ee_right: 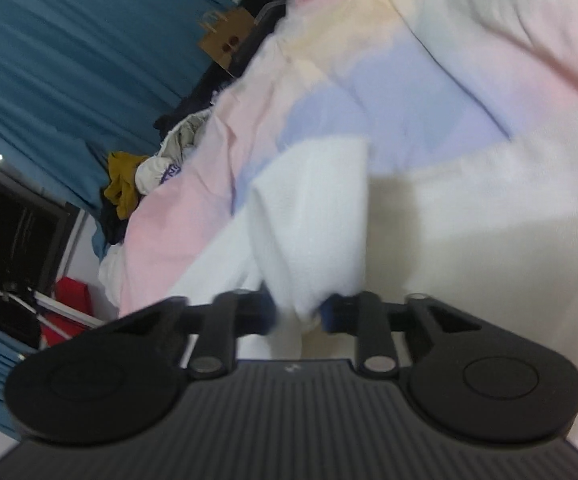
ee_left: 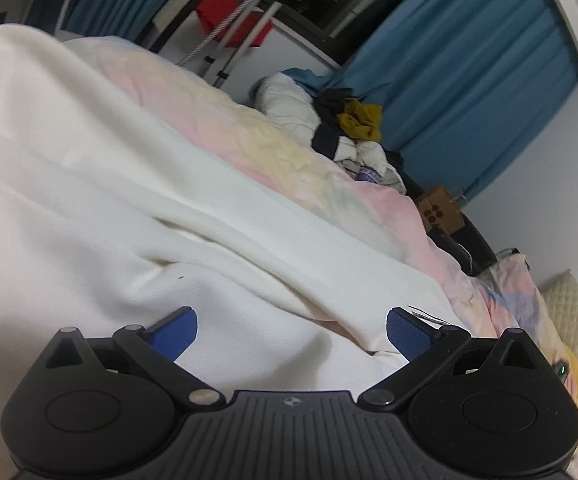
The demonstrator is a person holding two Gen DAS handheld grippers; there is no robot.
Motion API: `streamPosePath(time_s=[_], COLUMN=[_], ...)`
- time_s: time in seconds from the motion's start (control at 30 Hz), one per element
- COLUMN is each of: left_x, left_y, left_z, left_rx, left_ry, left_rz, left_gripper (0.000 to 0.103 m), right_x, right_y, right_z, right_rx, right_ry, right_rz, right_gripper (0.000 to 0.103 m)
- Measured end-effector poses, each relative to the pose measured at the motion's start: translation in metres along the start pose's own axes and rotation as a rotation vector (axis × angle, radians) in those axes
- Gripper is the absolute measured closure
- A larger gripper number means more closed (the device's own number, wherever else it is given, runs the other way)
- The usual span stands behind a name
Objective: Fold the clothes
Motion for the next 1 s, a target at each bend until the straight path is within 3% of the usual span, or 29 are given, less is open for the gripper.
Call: streamPosePath(time_s=[0.1,0.23,0.33,0.47,0.5,0.6,0.73,0.87,1.0], left_x=[0.003,0.007,0.01,0.011,0.011,0.01,0.01,0.009,0.008], left_y=[-0.005,-0.003,0.001,0.004,0.003,0.001,0.001,0.005,0.009], left_z=[0.001,-0.001,0.0,0.001,0.003,0.008,0.01,0.011,0.008], left_rx=[-0.028,-0.056,-0.086,-0.092,-0.096,-0.107,-0.101,-0.079,-0.042], left_ry=[-0.016,-0.027,-0.025,-0.027,-0.028,-0.031,-0.033,-0.036,-0.036], left_rz=[-0.025,-0.043,-0.027,-0.009,-0.009,-0.01,-0.012,-0.015,-0.025], left_gripper=[0.001,0.001,0.001,0.001,0.001,0.001,0.001,0.001,0.001], right_x=[0.019,0.057,0.092,0.143,0.152,0.164,0.138,0.079,0.063], right_y=[0.03,0.108,0.188,0.274,0.28,0.25,0.151,0.049,0.046], right_z=[0.001,-0.006,0.002,0.049,0.06,0.07,0.018,-0.049,-0.04], right_rx=[-0.021,0.02,0.144,0.369,0.398,0.384,0.165,-0.03,-0.065], right_ry=[-0.036,-0.054,-0.081,-0.225,-0.269,-0.338,-0.192,0.041,0.057], right_rz=[0.066,0.197,0.282,0.322,0.334,0.328,0.307,0.273,0.354], right_gripper=[0.088,0.089,0.09,0.091,0.091,0.091,0.09,0.09,0.089])
Point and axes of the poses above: each gripper's, at about its wrist camera, not at the fingertips, and z roughly against the way its jaws point, y to its left, x to its top, the point moved 8 cm from there along -z, roughly the way its jaws point, and after that the axes turned 15 degrees about z, right-handed, at the moved point
